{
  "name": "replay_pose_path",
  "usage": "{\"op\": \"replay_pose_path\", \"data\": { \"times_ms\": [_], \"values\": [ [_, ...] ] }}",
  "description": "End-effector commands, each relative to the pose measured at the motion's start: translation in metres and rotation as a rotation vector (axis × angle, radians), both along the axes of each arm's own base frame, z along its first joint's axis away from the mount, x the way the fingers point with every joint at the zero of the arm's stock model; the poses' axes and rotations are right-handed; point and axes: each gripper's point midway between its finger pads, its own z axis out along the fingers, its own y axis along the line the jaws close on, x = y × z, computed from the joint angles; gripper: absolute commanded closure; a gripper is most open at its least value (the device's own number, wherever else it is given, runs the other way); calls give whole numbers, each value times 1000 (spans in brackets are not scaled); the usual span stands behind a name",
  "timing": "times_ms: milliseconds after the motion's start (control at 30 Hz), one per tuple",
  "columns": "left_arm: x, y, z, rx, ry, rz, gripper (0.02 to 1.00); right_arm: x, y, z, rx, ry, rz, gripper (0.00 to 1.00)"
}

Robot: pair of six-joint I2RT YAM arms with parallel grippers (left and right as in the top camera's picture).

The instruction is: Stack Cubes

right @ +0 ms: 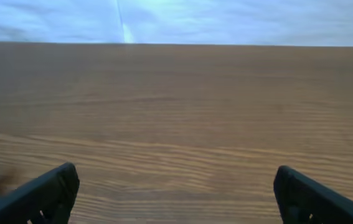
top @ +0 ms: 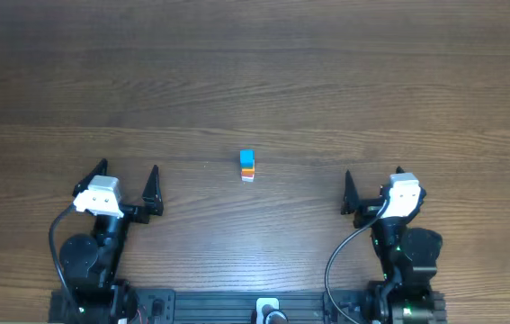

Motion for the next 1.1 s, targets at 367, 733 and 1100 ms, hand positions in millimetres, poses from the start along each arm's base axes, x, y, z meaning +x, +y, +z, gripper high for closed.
{"op": "replay_pose_path", "data": {
  "times_ms": [367, 733, 1100],
  "values": [
    [0, 0, -1, 14, -2, -2, 18, 4, -8, 11, -62, -120, -39, 7],
    [0, 0, -1, 14, -2, -2, 18, 3, -8, 17, -61, -142, -40, 9],
    [0, 0, -1, 14, -2, -2, 18, 3, -8, 16, -62, -141, -41, 9]
  ]
}}
